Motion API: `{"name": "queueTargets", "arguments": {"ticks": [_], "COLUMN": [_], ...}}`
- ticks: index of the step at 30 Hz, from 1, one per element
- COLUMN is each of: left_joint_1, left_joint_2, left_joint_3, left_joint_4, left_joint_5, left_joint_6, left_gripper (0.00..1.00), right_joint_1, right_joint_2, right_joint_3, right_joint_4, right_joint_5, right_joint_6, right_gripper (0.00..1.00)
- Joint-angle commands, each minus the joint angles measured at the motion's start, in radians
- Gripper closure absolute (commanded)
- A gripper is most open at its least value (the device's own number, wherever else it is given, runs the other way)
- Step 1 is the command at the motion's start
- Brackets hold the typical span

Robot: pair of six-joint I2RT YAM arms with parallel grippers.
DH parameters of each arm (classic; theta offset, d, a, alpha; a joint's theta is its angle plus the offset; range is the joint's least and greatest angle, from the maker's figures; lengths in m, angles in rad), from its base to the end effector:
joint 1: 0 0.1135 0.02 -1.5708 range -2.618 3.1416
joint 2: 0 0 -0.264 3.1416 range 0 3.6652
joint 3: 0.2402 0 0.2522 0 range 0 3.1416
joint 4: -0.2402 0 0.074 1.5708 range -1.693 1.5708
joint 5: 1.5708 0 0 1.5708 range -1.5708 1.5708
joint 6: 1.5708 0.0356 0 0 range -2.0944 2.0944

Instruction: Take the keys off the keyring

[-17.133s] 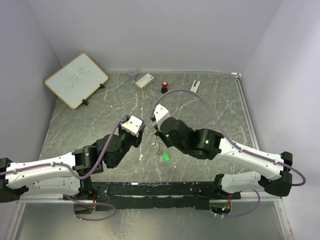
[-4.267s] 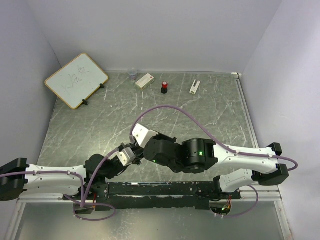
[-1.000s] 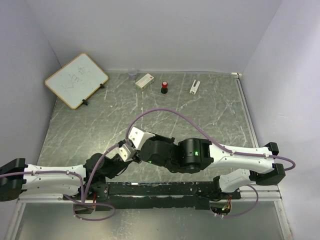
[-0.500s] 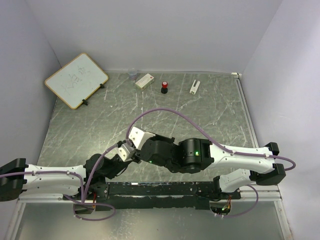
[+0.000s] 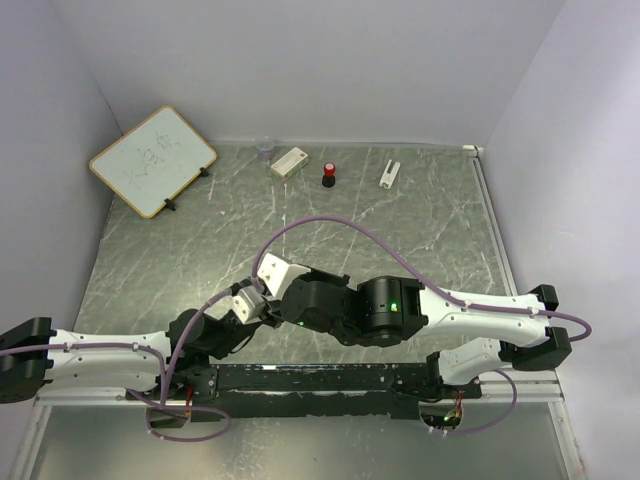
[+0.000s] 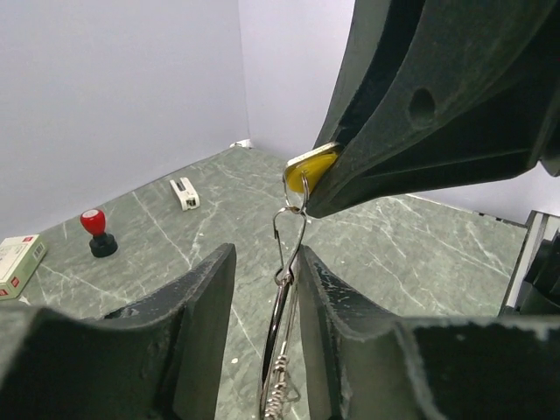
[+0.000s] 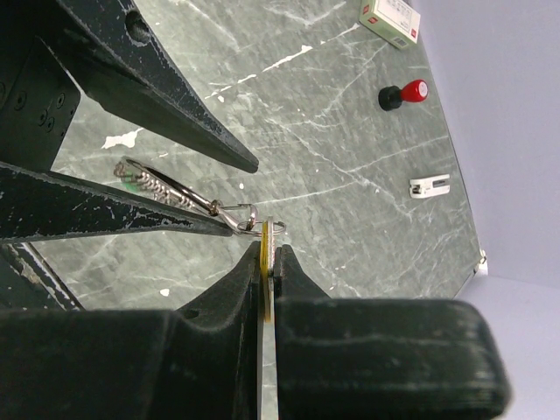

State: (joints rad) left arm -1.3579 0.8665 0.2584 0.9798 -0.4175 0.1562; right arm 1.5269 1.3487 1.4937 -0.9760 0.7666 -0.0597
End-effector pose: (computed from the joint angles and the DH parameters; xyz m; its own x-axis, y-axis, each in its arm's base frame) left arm 0.0529 -0.1765 0.2627 0.2024 -0.2632 -0.9433 0.7918 0.6108 -0.0005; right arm 0.0362 0.2614 0.3922 0.0093 -0.7663 -0.6424 -0.6997 0.4539 -0.5517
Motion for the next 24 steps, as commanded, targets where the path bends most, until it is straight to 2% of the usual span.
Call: {"name": "queueTargets", "arguments": {"ticks": [1,8,24], "left_joint_1": [-0.004,-0.004,-0.006], "left_joint_2": [-0.006,0.007,0.036], "left_joint_3": [-0.007,-0.007,-0.008], "left_joint_4": [0.062,0.082,0.117], "left_joint_5": [0.024,0.039,0.045], "left_joint_6": [-0.006,-0.007,-0.024], "left_gripper": [0.53,0.49,0.51], "right_joint_1": [0.001,0.002,0.002], "right_joint_2": [-0.017,-0.015,-0.011], "right_joint_3": [-0.004,-0.004,-0.010], "right_joint_4": [0.019,0.017,0.042], "right_joint_5": [0.010,0.006,0.002], "right_joint_6": [0.010,0.013,0.007], "right_gripper": [1.00,1.00,1.00]}}
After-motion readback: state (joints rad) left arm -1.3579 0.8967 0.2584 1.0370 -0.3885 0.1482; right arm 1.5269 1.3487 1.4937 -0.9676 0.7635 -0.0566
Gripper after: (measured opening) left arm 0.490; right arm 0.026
